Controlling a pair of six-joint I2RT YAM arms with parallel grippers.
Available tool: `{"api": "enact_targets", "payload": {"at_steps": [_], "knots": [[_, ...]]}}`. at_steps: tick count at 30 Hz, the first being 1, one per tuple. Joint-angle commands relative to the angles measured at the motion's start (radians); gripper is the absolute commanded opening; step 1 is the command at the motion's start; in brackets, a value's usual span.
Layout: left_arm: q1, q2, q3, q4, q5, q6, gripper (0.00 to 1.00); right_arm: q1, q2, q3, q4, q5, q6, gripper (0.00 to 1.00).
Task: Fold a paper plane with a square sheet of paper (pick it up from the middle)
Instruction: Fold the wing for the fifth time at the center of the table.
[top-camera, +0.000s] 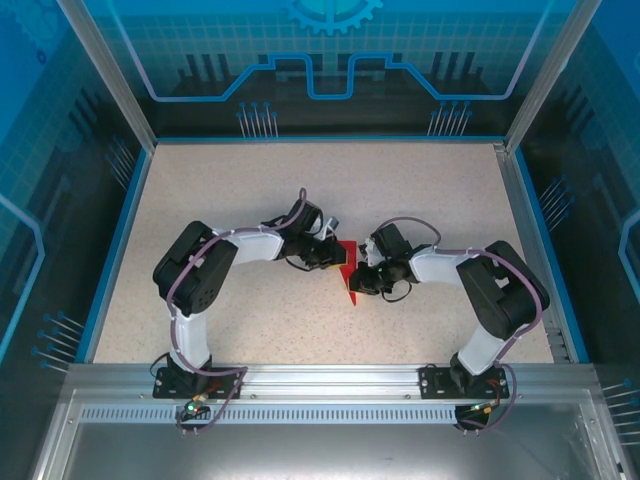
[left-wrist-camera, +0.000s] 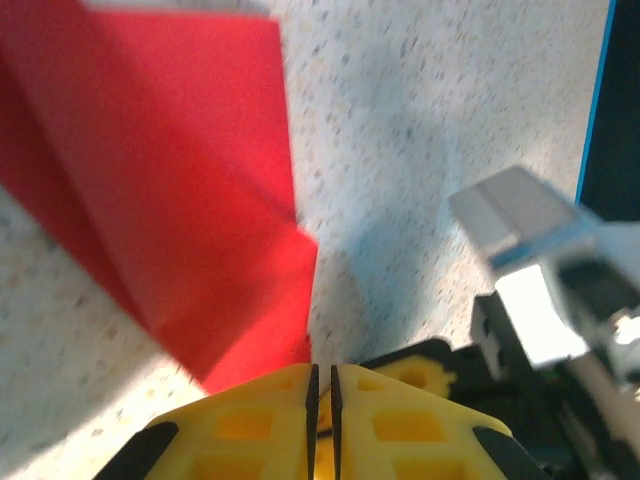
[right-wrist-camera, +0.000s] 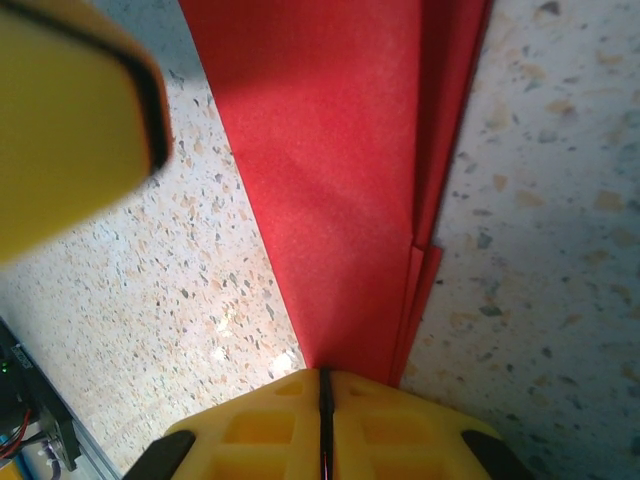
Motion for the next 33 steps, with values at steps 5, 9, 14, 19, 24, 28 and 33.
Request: {"api": "enact_targets", "payload": {"at_steps": [5, 9, 14, 19, 24, 28, 33], "knots": [[-0.036, 0.000, -0.013, 0.002, 0.035, 0.067, 0.14, -0.018, 0.040, -0.024, -0.094, 0.039, 0.005, 0.09], [-0.045, 0.026, 0.005, -0.020, 0.032, 0.082, 0.13, -0.019, 0.044, -0.019, -0.096, 0.037, 0.006, 0.09], [-0.047, 0.047, 0.022, -0.073, 0.005, 0.101, 0.12, -0.017, 0.050, -0.015, -0.107, 0.040, 0.006, 0.09], [-0.048, 0.081, 0.048, -0.104, -0.026, 0.112, 0.12, -0.017, 0.055, -0.015, -0.130, 0.053, -0.006, 0.10], [-0.046, 0.095, 0.083, -0.155, -0.091, 0.132, 0.11, -0.016, 0.064, -0.015, -0.179, 0.084, -0.027, 0.10], [-0.040, 0.112, 0.125, -0.205, -0.121, 0.172, 0.11, -0.013, 0.073, -0.013, -0.232, 0.123, -0.054, 0.10], [-0.005, 0.162, 0.200, -0.266, -0.130, 0.232, 0.11, -0.013, 0.080, -0.024, -0.270, 0.158, -0.073, 0.10]]}}
